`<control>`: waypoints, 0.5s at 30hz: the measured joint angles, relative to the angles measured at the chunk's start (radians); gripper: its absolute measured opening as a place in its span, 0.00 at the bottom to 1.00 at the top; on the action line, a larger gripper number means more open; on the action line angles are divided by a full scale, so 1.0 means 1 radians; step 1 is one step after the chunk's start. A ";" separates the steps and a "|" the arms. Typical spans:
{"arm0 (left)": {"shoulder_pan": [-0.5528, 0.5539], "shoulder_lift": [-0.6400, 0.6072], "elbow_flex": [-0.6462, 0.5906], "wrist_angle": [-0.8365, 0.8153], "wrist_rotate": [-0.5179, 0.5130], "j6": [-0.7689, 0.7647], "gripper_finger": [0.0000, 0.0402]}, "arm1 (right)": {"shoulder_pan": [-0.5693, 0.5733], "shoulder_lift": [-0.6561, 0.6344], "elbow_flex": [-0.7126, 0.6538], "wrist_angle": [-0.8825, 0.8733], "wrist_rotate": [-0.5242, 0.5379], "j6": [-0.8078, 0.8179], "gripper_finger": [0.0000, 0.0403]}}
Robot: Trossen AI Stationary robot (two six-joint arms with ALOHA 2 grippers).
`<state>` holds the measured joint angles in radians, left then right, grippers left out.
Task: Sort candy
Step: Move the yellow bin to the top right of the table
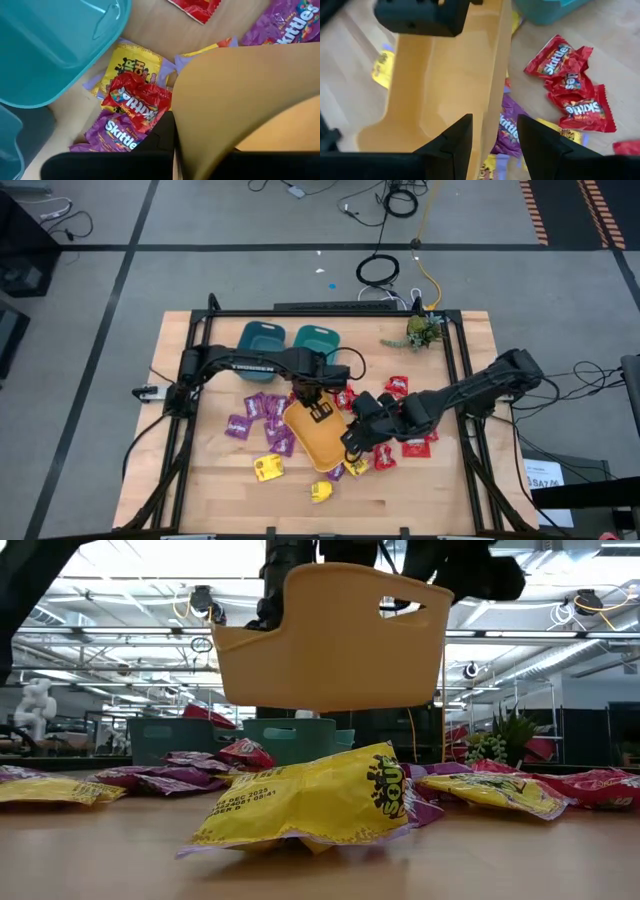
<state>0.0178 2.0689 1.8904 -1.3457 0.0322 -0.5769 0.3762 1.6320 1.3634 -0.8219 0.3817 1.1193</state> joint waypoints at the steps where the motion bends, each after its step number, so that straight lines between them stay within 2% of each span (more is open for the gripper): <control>1: 0.002 0.000 0.000 0.000 0.000 -0.011 0.03 | -0.004 0.009 0.000 0.001 -0.004 -0.013 0.36; 7: 0.002 0.000 0.000 0.002 0.000 -0.028 0.03 | -0.015 0.066 0.001 -0.029 -0.027 -0.064 0.35; 10: 0.002 0.000 0.000 0.009 0.000 -0.044 0.03 | -0.016 0.088 0.001 -0.029 -0.048 -0.090 0.31; 12: 0.000 -0.002 0.000 0.017 0.000 -0.045 0.03 | -0.016 0.096 0.001 -0.029 -0.048 -0.092 0.25; 15: -0.006 -0.004 0.000 0.043 0.015 -0.038 0.04 | -0.016 0.098 0.001 -0.036 -0.044 -0.092 0.07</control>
<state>0.0118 2.0647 1.8904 -1.3028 0.0476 -0.6147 0.3603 1.7302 1.3640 -0.8576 0.3379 1.0275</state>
